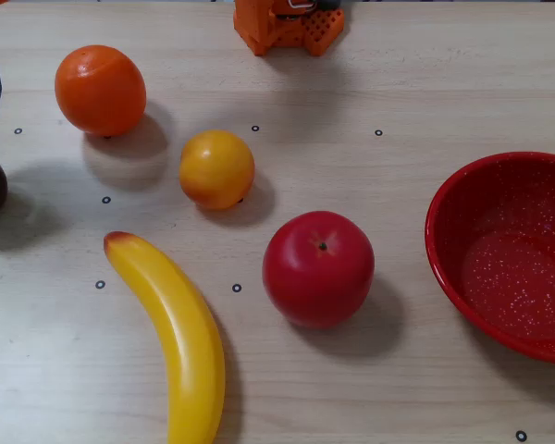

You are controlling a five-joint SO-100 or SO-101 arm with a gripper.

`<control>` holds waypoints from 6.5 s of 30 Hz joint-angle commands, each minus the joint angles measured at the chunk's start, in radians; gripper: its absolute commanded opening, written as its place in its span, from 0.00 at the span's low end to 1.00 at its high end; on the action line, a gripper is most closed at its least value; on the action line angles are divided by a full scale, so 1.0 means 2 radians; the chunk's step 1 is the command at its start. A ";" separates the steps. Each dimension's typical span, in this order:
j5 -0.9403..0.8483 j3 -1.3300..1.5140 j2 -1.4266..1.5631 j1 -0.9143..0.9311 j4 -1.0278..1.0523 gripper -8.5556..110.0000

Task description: Put plum in the red bowl.

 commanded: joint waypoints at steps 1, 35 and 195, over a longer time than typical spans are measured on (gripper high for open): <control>-0.013 -0.017 0.044 0.005 -0.002 0.07; 0.088 -0.029 0.341 -0.142 0.174 0.07; 0.313 0.818 0.963 -0.494 -0.097 0.07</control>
